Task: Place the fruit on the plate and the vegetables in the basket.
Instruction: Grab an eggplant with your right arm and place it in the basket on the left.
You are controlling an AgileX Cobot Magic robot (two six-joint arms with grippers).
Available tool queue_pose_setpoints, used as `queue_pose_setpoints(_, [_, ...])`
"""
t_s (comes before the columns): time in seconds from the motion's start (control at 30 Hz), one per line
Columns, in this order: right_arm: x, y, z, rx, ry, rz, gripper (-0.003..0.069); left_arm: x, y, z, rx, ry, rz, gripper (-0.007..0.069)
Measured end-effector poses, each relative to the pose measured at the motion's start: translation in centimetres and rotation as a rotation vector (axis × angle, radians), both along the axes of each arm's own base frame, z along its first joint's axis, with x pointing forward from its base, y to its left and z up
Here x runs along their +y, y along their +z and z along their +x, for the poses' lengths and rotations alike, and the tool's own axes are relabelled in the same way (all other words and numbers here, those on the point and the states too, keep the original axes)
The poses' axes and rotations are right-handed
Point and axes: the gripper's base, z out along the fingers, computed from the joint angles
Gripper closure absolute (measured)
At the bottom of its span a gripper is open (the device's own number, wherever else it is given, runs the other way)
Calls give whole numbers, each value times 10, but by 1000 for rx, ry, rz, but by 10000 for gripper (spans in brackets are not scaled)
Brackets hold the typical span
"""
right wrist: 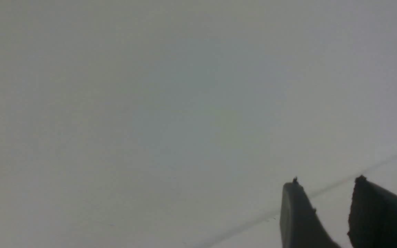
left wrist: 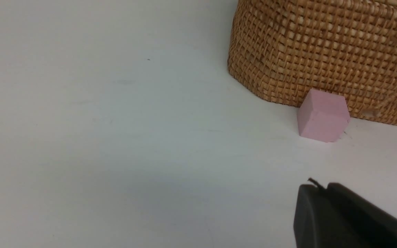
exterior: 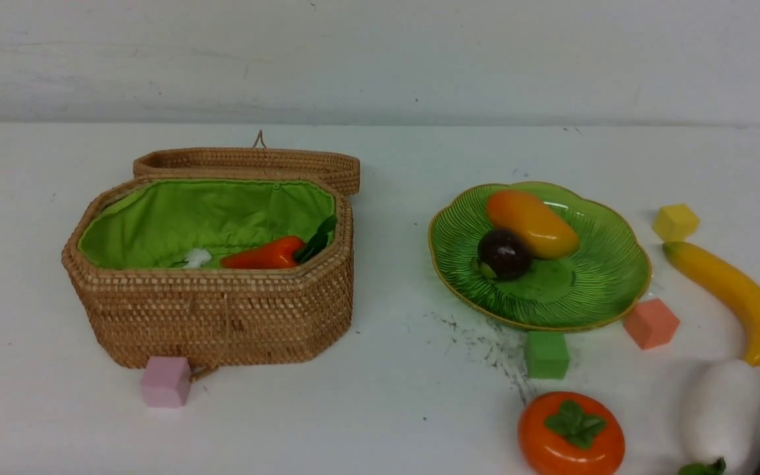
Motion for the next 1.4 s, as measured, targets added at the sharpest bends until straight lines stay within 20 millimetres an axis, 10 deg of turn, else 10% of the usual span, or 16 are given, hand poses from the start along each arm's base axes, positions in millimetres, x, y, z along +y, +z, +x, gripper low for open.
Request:
queue_pose_setpoints(0.13, [-5, 18, 23, 215, -59, -21, 414, 0, 0, 0, 0, 0, 0, 599])
queue_pose_setpoints(0.47, [-4, -19, 90, 689, -26, -190, 414, 0, 0, 0, 0, 0, 0, 599])
queue_pose_setpoints(0.93, [6, -80, 126, 1216, 7, 64, 414, 0, 0, 0, 0, 0, 1, 599])
queue_pose_setpoints(1.4, [-13, -110, 154, 1352, -6, 196, 414, 0, 0, 0, 0, 0, 1, 589])
